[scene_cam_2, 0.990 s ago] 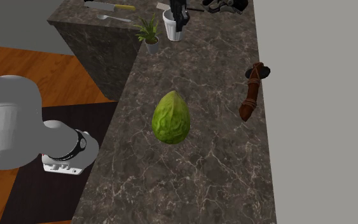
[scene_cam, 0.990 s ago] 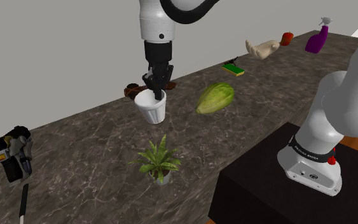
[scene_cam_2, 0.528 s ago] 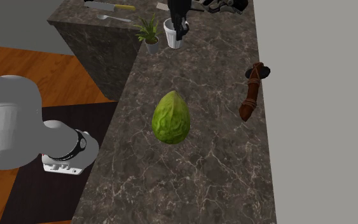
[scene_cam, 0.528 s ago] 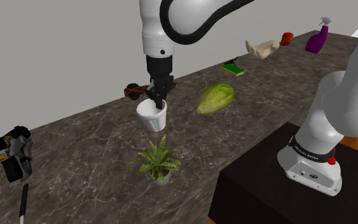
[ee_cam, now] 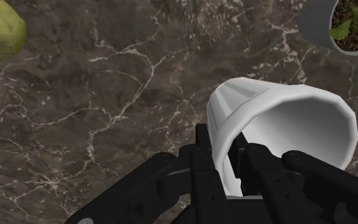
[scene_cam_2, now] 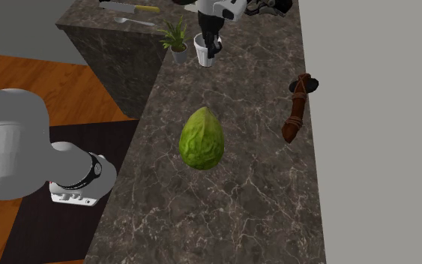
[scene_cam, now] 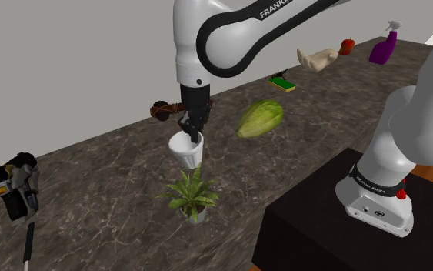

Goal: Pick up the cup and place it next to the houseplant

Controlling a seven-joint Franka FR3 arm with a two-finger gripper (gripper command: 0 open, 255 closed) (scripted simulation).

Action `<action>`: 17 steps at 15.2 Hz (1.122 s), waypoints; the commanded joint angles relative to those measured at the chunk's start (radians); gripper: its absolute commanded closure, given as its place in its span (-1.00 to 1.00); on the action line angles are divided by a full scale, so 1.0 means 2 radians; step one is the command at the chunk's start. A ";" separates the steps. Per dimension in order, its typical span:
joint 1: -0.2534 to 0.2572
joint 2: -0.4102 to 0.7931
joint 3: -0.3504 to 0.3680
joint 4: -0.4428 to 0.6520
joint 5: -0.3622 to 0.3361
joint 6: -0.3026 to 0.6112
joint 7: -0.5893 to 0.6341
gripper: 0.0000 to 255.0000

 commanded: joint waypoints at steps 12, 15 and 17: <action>0.002 0.030 0.001 -0.028 -0.006 0.057 0.000 1.00; 0.002 0.030 0.001 -0.028 -0.006 0.057 0.000 1.00; 0.002 0.030 0.001 -0.028 -0.006 0.057 0.000 -1.00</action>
